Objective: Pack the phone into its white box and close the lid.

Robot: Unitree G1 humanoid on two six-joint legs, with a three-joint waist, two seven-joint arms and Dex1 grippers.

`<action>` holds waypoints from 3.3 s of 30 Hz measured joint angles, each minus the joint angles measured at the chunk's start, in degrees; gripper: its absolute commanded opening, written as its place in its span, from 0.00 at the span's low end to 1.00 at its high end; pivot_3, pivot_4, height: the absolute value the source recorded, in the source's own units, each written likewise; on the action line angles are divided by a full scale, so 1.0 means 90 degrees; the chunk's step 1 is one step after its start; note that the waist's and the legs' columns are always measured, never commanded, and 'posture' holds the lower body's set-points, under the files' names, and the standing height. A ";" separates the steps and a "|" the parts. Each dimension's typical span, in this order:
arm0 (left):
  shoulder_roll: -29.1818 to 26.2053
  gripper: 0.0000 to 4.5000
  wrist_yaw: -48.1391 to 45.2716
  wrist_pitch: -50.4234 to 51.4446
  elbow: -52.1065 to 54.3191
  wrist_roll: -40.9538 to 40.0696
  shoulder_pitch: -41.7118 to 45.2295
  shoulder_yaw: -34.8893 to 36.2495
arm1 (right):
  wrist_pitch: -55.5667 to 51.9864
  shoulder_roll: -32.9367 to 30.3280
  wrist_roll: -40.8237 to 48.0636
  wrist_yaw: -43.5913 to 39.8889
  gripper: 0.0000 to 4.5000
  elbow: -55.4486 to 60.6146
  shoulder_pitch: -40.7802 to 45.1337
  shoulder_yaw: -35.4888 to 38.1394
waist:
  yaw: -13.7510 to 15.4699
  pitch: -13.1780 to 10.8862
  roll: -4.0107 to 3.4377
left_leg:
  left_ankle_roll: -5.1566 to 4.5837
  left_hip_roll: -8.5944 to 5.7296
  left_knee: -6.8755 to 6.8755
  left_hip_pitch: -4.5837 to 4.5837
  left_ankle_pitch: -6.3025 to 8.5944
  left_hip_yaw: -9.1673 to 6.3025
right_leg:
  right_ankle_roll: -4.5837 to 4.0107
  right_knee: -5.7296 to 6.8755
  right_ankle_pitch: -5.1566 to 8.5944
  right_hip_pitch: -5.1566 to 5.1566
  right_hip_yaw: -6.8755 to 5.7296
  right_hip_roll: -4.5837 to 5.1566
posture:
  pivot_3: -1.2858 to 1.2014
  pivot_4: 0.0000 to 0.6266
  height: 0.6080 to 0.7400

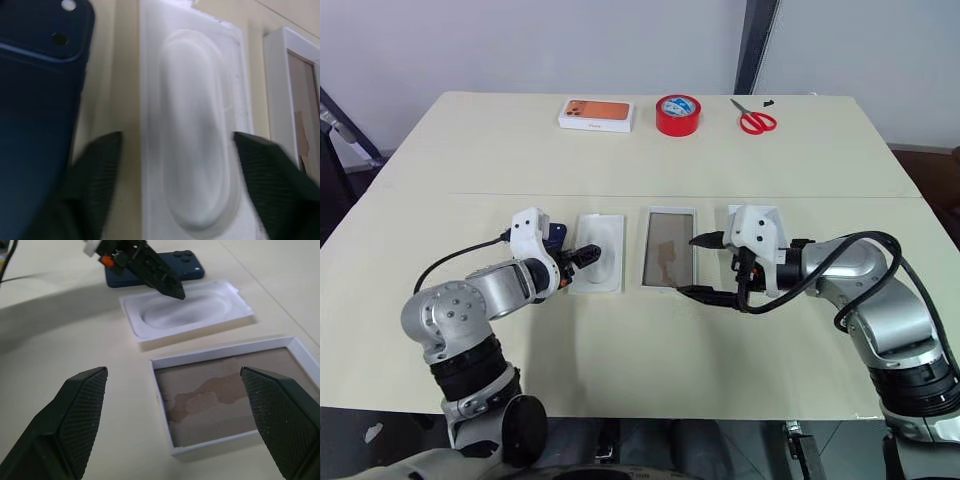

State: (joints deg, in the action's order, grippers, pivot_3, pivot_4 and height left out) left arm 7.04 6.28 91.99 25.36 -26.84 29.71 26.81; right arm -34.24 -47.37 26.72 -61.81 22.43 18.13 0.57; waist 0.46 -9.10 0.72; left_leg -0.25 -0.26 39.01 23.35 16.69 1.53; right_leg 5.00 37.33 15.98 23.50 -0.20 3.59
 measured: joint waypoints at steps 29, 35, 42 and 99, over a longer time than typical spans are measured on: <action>-0.0288 0.00 -0.0735 0.0001 -0.0053 -0.0012 0.1050 0.1653 | 0.0675 0.0461 -0.2227 0.0611 0.46 -0.1023 0.0560 -0.2439 | 0.0017 -0.0005 0.0009 | 0.0038 -0.0003 0.0002 0.0005 -0.0019 0.0002 | 0.0000 -0.0007 0.0000 0.0004 0.0000 0.0003 | 0.52 0.24 0.88; -0.0284 0.00 -0.0803 0.0002 0.0009 -0.0017 0.1049 0.1757 | 0.0562 0.0711 -0.2265 0.0526 0.01 -0.0836 0.0664 -0.2500 | -0.0001 -0.0005 0.0009 | 0.0040 -0.0002 0.0002 0.0004 -0.0020 0.0001 | 0.0000 -0.0001 0.0000 0.0006 -0.0001 0.0002 | 0.52 0.24 0.88; -0.0277 0.00 -0.0797 0.0001 0.0027 -0.0180 0.1071 0.1965 | 0.0238 0.1197 -0.2420 0.0635 0.01 -0.0327 0.0768 -0.2949 | -0.0004 -0.0005 0.0009 | 0.0041 -0.0002 0.0002 0.0004 -0.0019 0.0000 | 0.0000 -0.0001 0.0000 0.0007 0.0000 0.0002 | 0.52 0.24 0.88; 0.0225 0.84 0.1719 0.0002 -0.0851 -0.3428 0.0266 0.0646 | 0.0058 0.0888 -0.1454 0.1069 0.78 -0.0731 0.0599 -0.1380 | 0.0014 -0.0008 0.0016 | 0.0036 -0.0003 0.0003 0.0006 -0.0016 -0.0001 | 0.0000 -0.0002 0.0000 0.0007 0.0001 0.0004 | 0.52 0.24 0.88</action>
State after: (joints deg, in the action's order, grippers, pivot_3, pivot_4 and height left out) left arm 9.07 21.75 92.00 17.69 -57.69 32.11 32.62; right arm -33.72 -39.37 13.64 -52.19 15.85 23.53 -11.85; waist 0.59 -9.18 0.86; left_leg 0.08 -0.29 39.04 23.40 16.55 1.52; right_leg 5.00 37.31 15.98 23.57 -0.19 3.62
